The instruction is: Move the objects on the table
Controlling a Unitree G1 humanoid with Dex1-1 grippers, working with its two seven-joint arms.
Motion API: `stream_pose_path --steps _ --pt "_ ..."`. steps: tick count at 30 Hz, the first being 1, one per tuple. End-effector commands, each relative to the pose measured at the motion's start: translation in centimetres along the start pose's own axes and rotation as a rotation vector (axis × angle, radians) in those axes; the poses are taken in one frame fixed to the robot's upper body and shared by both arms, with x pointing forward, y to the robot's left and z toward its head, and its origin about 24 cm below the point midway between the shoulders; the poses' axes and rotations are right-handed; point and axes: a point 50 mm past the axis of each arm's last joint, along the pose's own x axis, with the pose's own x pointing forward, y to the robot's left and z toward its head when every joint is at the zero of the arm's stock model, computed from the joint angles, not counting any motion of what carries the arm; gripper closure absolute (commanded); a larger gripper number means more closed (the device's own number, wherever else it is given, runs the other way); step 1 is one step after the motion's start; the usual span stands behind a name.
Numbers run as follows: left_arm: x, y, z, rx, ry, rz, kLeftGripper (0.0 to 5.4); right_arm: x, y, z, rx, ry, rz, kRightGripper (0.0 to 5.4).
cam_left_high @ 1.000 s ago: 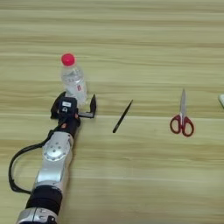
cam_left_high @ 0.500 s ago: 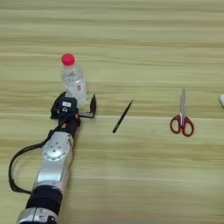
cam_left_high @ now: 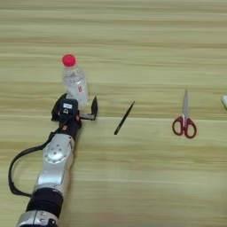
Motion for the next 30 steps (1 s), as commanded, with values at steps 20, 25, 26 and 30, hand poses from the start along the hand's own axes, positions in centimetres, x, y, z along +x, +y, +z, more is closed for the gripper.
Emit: stream_pose_path --steps 20,25,26,30 --pt "0.2 -0.2 0.0 0.008 0.000 -0.002 0.00 0.5 -0.2 0.3 0.013 0.022 0.002 2.06" --pt "0.2 -0.2 0.0 0.008 0.001 -0.001 0.00 0.6 0.0 0.6 0.013 0.000 0.007 2.06" --pt "0.2 -0.2 0.0 0.008 0.001 -0.001 0.00 0.6 0.1 0.7 0.012 -0.009 0.009 2.06" --pt "0.2 -0.3 0.0 0.007 0.001 -0.001 0.00 0.7 0.3 1.6 0.011 -0.064 0.023 2.06"
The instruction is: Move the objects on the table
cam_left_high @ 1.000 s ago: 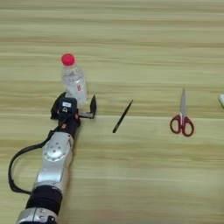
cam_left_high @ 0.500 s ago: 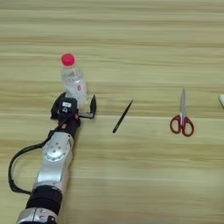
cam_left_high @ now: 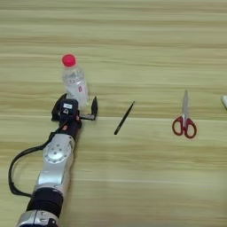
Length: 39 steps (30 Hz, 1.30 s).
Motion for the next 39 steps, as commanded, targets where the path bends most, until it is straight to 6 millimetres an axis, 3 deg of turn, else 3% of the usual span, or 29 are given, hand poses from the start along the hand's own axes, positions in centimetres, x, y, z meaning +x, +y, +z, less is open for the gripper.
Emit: stream_pose_path --steps 1,9,19,39 --pt "0.2 -0.2 0.0 0.008 -0.001 -0.005 0.00 0.4 0.3 1.8 0.002 -0.092 0.018 2.06" --pt "0.3 -0.3 0.1 0.008 -0.002 -0.004 0.00 0.0 1.7 3.8 0.007 -0.215 0.077 2.06" --pt "0.2 -0.3 0.0 0.008 -0.003 -0.003 0.00 -2.5 5.8 5.9 0.012 -0.303 0.244 2.06" --pt "0.2 -0.2 0.1 0.008 -0.006 0.008 0.00 -6.0 11.7 5.3 -0.021 -0.250 0.554 2.06"
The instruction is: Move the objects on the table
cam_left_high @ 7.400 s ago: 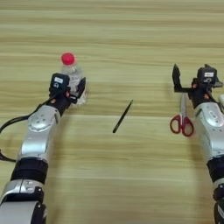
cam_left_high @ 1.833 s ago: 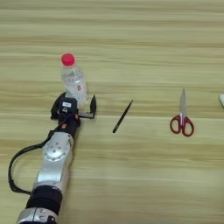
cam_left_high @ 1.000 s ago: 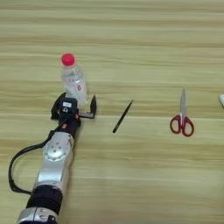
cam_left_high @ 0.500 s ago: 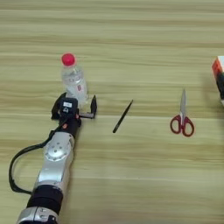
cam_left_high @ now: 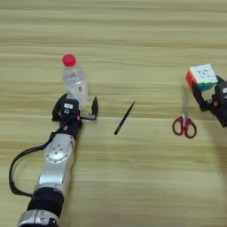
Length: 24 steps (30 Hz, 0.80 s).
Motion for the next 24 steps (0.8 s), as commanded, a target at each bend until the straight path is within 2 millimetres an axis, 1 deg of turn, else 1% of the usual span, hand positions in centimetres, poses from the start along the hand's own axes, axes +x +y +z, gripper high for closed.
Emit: stream_pose_path --steps 1,10,19,24 --pt "0.2 0.0 0.2 0.007 -0.008 0.002 0.00 0.1 1.7 0.1 0.001 0.006 0.078 2.06" --pt "0.2 -0.1 0.2 0.006 -0.010 0.002 0.00 -0.4 5.4 -1.2 0.041 0.070 0.250 2.06" --pt "0.2 -0.1 0.2 0.006 -0.012 0.003 0.00 -1.7 6.3 -1.7 0.122 0.151 0.369 2.06" --pt "0.2 -0.1 0.2 0.006 -0.012 0.004 0.00 -2.1 6.9 -1.8 0.134 0.175 0.413 2.06"
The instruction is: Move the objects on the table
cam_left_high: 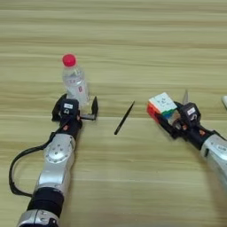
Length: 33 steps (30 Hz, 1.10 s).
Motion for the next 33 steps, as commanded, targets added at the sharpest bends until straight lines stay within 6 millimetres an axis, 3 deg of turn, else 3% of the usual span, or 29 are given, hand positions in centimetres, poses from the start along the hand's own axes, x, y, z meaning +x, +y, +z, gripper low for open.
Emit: stream_pose_path --steps 1,4,5,9,18,33 --pt "0.2 -0.1 0.2 0.007 -0.012 0.002 0.00 -0.1 0.5 -0.1 0.010 0.027 0.042 2.06" --pt "0.2 -0.2 0.2 0.007 -0.011 0.003 0.00 -0.1 0.7 -0.5 0.007 0.054 0.058 2.06" --pt "0.2 -0.2 0.2 0.007 -0.011 0.003 0.00 -0.1 0.7 -0.6 0.007 0.063 0.062 1.69" --pt "0.2 -0.2 0.2 0.007 -0.010 0.003 0.00 0.0 0.8 -0.8 -0.007 0.071 0.069 1.23" --pt "0.3 -0.2 0.1 0.007 -0.007 0.001 0.00 0.2 0.5 1.2 -0.047 -0.075 0.041 0.09" --pt "0.2 -0.2 0.1 0.010 -0.006 -0.003 0.00 0.3 -1.5 4.3 -0.033 -0.316 -0.117 0.04"
